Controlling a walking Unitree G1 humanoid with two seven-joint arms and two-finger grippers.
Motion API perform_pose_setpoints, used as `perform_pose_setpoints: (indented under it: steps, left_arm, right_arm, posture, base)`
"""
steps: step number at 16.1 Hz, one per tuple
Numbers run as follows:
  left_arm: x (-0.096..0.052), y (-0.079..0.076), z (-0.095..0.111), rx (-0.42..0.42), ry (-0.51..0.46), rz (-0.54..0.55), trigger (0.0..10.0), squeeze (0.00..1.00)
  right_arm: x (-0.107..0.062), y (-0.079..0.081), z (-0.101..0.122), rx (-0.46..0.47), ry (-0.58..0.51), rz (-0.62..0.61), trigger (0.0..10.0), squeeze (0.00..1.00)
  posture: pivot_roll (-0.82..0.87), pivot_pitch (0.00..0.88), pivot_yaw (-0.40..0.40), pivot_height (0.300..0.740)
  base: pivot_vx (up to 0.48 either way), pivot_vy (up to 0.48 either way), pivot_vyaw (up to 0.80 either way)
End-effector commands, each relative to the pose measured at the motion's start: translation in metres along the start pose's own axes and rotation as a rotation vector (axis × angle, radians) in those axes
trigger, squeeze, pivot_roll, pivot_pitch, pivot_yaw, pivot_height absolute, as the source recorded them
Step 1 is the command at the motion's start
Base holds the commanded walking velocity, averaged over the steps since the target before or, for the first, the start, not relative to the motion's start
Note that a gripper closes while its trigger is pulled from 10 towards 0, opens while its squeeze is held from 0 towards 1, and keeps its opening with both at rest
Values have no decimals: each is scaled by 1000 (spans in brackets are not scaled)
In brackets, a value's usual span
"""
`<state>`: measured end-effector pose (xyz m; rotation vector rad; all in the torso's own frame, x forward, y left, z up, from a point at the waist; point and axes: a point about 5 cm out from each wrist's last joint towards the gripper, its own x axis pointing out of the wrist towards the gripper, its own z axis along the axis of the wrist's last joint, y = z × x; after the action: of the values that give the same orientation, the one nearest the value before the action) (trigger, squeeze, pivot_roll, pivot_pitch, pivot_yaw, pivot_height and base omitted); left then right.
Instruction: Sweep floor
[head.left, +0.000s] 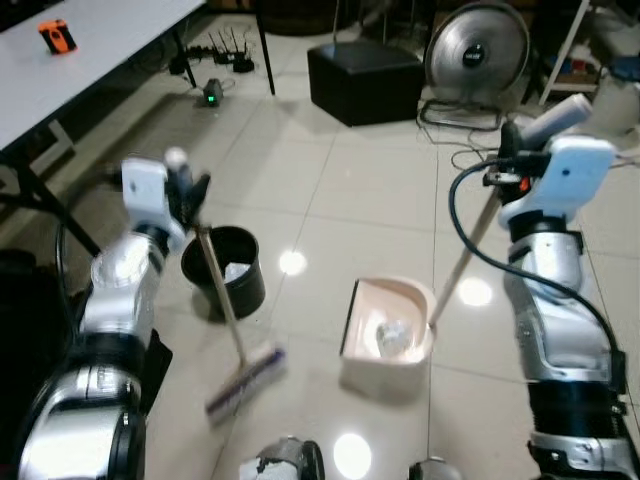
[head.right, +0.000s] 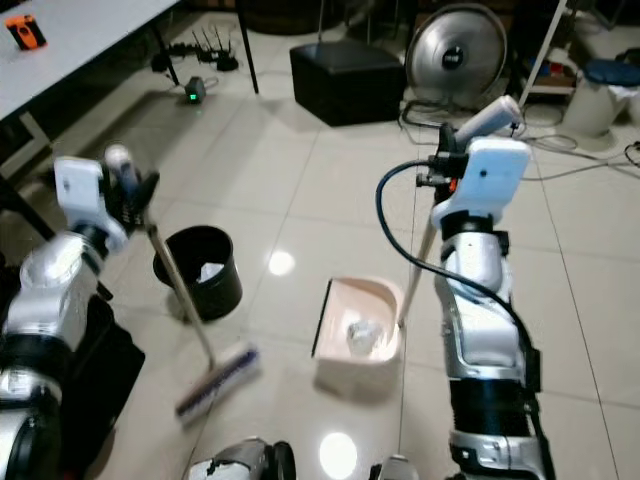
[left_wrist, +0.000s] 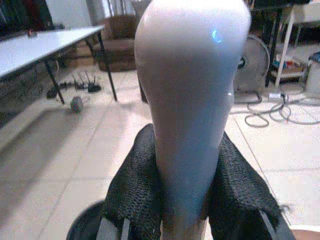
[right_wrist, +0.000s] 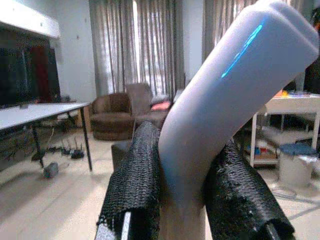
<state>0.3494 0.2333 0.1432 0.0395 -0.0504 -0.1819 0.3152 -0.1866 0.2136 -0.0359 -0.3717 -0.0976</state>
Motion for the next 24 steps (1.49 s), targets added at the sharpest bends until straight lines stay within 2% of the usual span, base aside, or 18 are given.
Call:
perform_pose_setpoints:
  steps: [1,2,3,7,10,12,20,24]
  left_arm:
    - [2,-3,17,13,-67,-9,10000,0]
    - [-15,-25,-2,24,-33,-40,10000,0]
    - [-22,-35,-9,32,-20,-54,10000,0]
    - [-42,-57,-13,70,-45,-65,10000,0]
    - [-57,-58,-9,76,-34,-42,10000,0]
    - [-61,-57,-8,86,-25,-37,10000,0]
    - [-66,-52,-5,92,24,-9,10000,0]
    - [-69,-58,-10,85,48,-17,10000,0]
  right_arm:
    - [0,0,11,25,-23,14,10000,0]
    - [0,-3,23,61,-9,17,10000,0]
    - [1,-4,29,70,-7,31,10000,0]
    - [5,0,45,50,1,107,10000,0]
    - [6,4,49,78,23,119,10000,0]
    - [6,2,50,97,23,103,10000,0]
    - [11,-10,57,104,0,74,10000,0]
    - [15,-17,66,167,-34,44,10000,0]
  posture:
    - [-17,0,123,740]
    - [-9,0,107,740]
    - [-10,0,102,740]
    - [-4,0,78,740]
    - [10,0,66,740]
    - [19,0,68,740]
    - [15,2,101,740]
    - [16,9,108,740]
  base:
    - [0,0,0]
    - [0,0,0]
    - [0,0,0]
    - [0,0,198]
    - [100,0,796]
    - [315,0,397]
    - [352,0,0]
    - [357,0,0]
